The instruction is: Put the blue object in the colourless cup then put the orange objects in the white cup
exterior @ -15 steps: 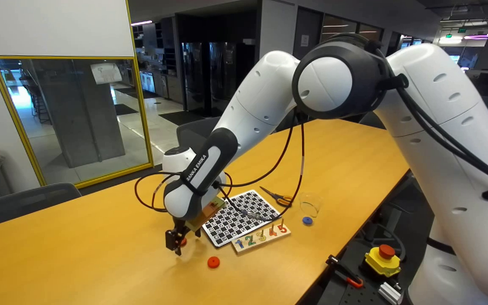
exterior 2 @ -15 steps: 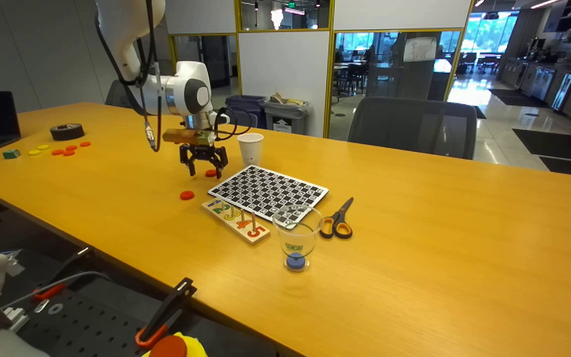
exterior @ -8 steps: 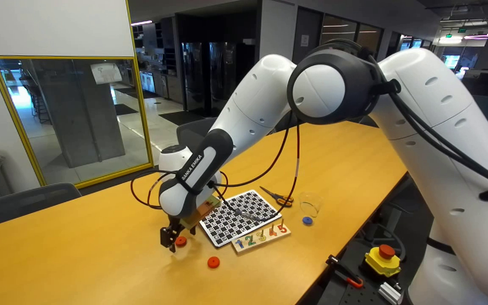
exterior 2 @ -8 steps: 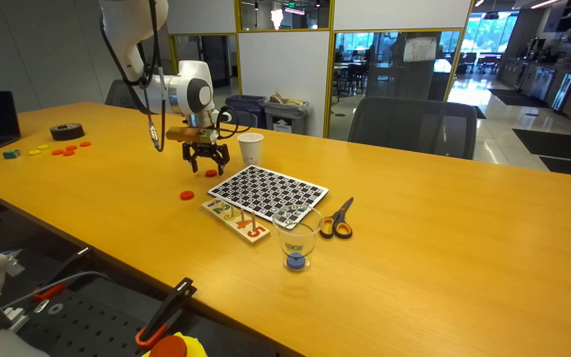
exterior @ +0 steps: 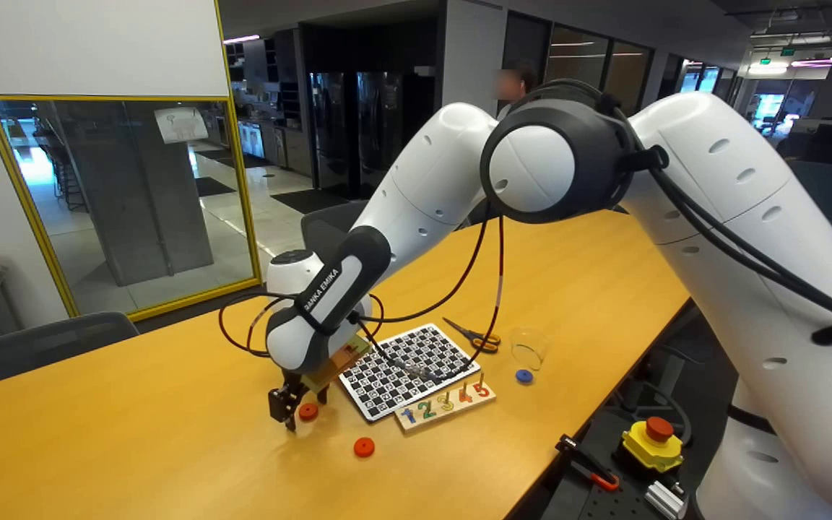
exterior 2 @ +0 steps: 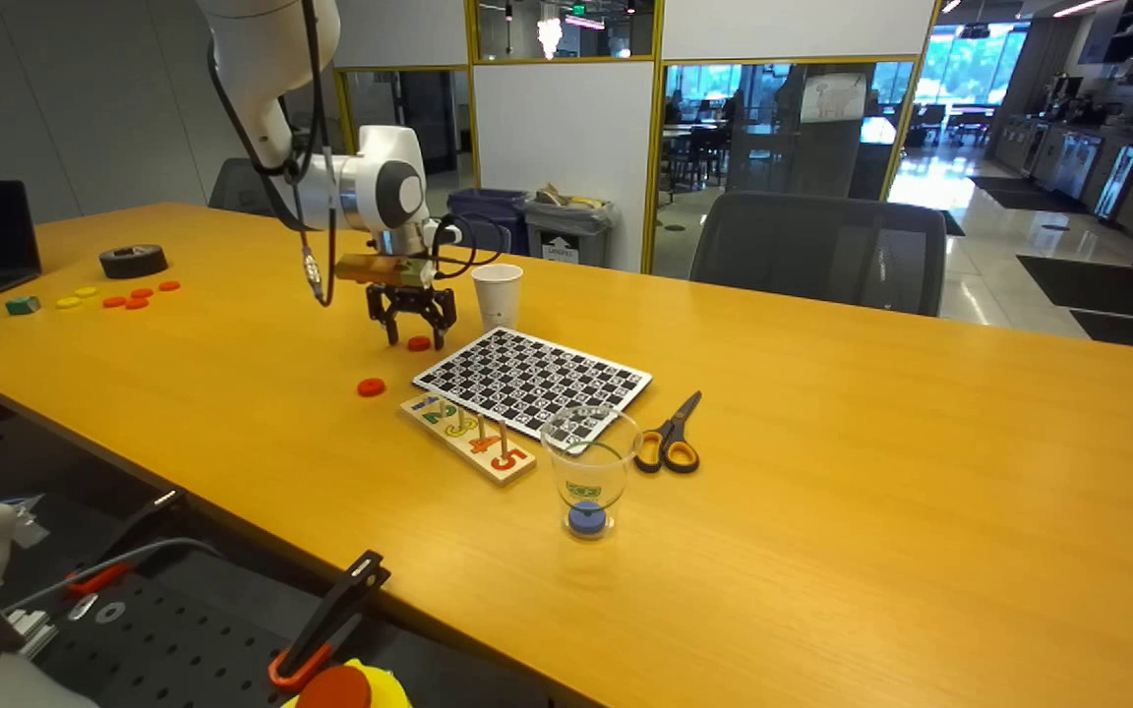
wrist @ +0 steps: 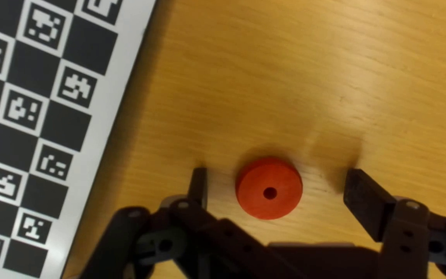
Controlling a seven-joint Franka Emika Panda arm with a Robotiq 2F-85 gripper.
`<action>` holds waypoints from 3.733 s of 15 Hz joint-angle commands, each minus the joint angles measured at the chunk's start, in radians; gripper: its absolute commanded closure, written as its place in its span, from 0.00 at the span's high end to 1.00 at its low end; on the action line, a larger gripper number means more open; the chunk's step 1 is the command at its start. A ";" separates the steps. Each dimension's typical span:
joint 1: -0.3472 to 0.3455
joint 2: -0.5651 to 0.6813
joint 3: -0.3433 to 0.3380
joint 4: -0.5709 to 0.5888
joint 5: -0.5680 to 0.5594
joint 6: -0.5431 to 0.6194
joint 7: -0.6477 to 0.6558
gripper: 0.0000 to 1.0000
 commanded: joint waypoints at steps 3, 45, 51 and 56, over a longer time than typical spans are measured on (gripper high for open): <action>-0.004 0.006 0.006 0.034 0.017 -0.019 -0.007 0.42; 0.042 -0.351 -0.186 -0.163 -0.133 0.017 0.199 1.00; -0.029 -0.529 -0.072 -0.460 -0.051 0.013 0.077 1.00; -0.052 -0.541 -0.028 -0.609 -0.004 0.074 0.073 1.00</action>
